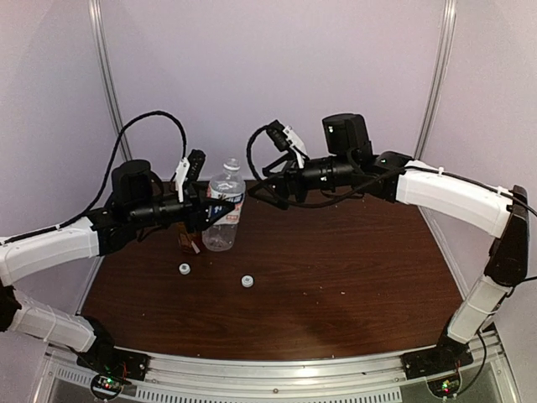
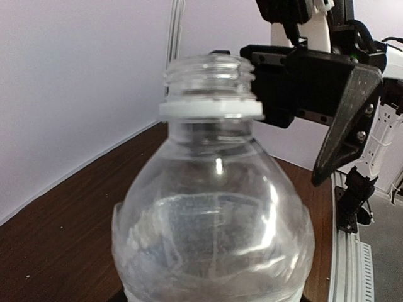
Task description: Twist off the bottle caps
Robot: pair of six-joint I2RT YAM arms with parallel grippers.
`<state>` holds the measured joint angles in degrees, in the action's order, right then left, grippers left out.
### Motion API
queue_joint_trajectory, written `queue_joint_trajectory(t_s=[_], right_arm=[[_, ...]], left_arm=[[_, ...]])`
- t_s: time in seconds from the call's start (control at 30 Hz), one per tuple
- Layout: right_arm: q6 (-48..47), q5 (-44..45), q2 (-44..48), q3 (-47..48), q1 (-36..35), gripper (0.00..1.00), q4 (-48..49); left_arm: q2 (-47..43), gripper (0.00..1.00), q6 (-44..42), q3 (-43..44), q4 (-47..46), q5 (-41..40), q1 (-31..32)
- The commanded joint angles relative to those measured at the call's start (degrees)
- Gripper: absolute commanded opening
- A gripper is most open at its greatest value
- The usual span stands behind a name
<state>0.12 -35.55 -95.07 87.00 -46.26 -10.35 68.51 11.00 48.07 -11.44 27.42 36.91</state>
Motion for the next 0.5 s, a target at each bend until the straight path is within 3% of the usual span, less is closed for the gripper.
queue_joint_trajectory(t_s=[0.0,0.23,0.47], right_arm=[[-0.56,-4.31,0.11,5.53,-0.05,0.97,-3.40],[-0.12,-8.73,-3.04,9.86,-0.05,0.94,-5.06],[1.35,-11.98,-5.19,11.52,-0.06,0.74,-5.72]], left_arm=[[1.79,0.49,-0.40,-0.02,-6.59,10.33,-0.13],[4.16,0.49,-0.35,0.74,-7.28,15.53,1.48],[6.15,0.49,-0.90,1.98,-6.40,16.13,2.88]])
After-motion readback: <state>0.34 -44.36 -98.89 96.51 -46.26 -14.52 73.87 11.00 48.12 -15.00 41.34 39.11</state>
